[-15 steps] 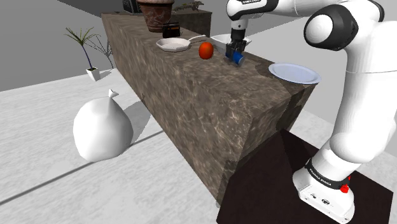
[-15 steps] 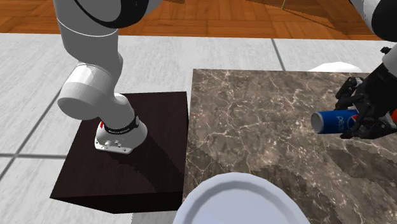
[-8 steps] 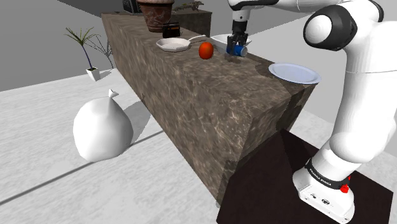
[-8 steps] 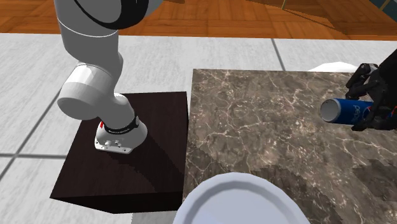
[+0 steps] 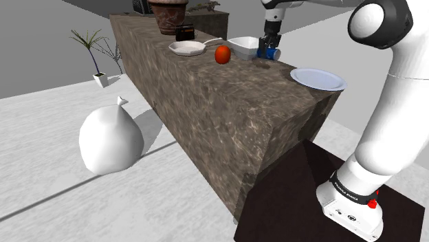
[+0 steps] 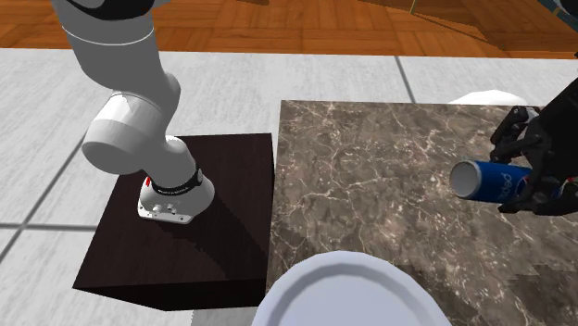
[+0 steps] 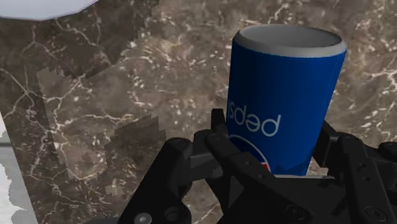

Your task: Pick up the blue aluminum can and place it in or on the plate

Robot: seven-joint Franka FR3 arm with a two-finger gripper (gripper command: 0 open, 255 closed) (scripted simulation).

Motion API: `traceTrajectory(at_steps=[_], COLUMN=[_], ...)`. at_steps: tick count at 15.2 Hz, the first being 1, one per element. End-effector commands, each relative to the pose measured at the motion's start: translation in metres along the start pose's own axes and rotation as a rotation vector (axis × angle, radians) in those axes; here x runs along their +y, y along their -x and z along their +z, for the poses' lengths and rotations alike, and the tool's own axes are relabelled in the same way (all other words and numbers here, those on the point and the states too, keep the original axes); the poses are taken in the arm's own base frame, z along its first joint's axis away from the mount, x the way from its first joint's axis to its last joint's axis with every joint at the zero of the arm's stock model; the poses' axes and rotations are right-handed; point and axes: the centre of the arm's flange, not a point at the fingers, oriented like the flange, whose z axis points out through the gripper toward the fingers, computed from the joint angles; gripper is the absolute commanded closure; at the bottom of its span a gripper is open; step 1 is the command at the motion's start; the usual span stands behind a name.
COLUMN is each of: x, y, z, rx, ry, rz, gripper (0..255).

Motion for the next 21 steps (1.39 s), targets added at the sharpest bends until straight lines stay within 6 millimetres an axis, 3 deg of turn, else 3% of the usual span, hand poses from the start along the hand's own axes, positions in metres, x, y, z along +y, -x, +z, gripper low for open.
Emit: traceTrajectory(at_steps=[1, 21], x=[0.022, 0.215], y=[0.018, 0.206], z=[0.001, 0.011], rx=[0.000, 0.000], ry=[0.000, 0.000], rz=[-0.001, -0.001], gripper=[255, 255])
